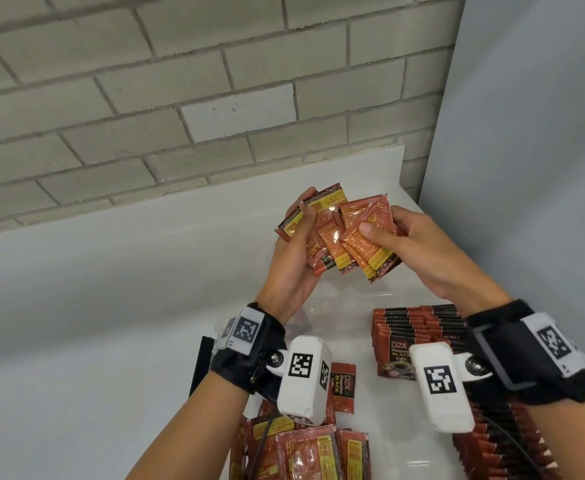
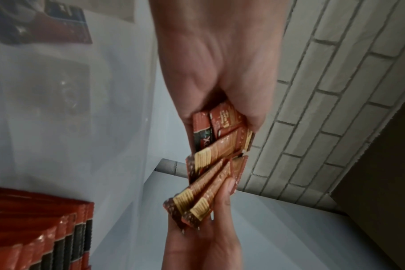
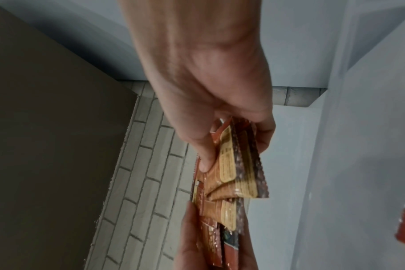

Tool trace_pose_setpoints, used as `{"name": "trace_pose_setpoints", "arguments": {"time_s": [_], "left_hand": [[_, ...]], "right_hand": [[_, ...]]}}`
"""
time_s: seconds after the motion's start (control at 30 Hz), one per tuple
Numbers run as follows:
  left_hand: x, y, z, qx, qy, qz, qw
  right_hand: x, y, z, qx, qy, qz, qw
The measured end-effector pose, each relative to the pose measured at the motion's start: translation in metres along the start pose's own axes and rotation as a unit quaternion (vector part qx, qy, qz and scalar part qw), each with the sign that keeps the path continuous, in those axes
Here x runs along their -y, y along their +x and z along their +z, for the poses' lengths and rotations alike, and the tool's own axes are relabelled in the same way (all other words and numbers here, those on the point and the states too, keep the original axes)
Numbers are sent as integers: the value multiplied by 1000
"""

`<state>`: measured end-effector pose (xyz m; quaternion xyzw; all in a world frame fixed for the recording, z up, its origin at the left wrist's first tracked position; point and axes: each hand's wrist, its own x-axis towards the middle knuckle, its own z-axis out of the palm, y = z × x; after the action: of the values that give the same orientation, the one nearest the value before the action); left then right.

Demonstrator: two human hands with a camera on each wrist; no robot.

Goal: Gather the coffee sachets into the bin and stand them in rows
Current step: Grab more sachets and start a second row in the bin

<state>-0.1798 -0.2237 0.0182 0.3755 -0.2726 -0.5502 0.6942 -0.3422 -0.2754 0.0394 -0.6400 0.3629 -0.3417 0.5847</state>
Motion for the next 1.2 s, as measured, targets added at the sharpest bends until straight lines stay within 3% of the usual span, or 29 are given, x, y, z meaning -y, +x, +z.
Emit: {"name": "trace_pose_setpoints", "arguments": {"time_s": [0.2, 0.67, 0.77, 1.2], "left_hand": [[0, 3, 0, -12, -40, -23, 999], [-3, -7, 5, 88, 21, -41, 995], [-5, -7, 6, 64, 16, -68, 996], [2, -1, 2, 29, 26, -47, 998]], "right_hand": [[2, 3, -4, -46, 98, 21, 994], [6, 2, -2, -48, 200, 65, 976], [7, 2, -5, -69, 201, 70, 975], [6, 4, -7, -93, 228, 80, 966]]}}
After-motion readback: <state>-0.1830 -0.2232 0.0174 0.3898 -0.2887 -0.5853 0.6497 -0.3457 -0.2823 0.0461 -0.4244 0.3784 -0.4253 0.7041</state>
